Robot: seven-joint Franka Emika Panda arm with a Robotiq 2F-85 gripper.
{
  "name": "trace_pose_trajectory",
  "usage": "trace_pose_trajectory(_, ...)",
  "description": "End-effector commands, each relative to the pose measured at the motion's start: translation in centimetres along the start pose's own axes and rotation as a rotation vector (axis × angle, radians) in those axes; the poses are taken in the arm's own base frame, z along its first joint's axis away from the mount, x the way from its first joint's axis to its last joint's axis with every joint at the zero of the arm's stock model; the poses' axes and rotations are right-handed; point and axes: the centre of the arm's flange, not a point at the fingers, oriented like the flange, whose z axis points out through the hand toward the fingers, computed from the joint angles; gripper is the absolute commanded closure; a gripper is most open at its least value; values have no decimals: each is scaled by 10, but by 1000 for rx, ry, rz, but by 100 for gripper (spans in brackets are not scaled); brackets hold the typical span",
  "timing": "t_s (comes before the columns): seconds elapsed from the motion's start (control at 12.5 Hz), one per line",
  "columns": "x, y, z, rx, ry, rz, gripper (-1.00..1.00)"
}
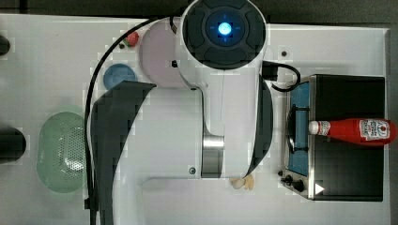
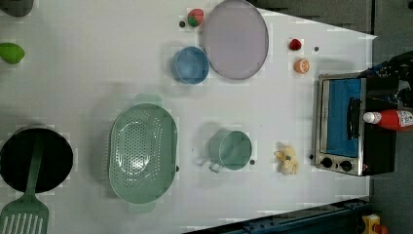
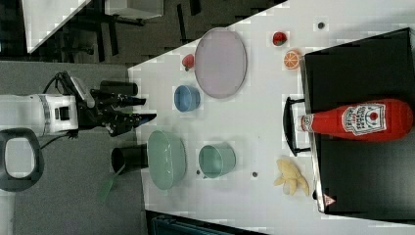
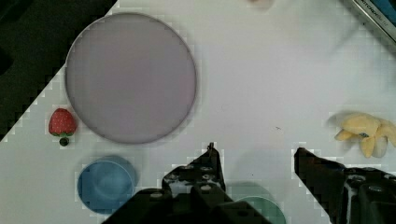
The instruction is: Pick Ketchup from oven and place it on table.
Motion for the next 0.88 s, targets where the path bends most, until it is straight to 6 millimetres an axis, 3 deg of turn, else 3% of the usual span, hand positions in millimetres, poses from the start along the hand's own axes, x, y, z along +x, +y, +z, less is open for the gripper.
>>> trace_pose_trajectory(0.08, 6, 85, -53, -21, 12, 67, -49)
trace_pose_trajectory(0.16, 12, 90, -50, -24, 8, 82, -100)
trace_pose_trajectory(0.4, 43, 117, -37, -35, -14, 155, -100)
trace_pose_trajectory(0.88, 136, 206, 14, -47, -21, 385, -100)
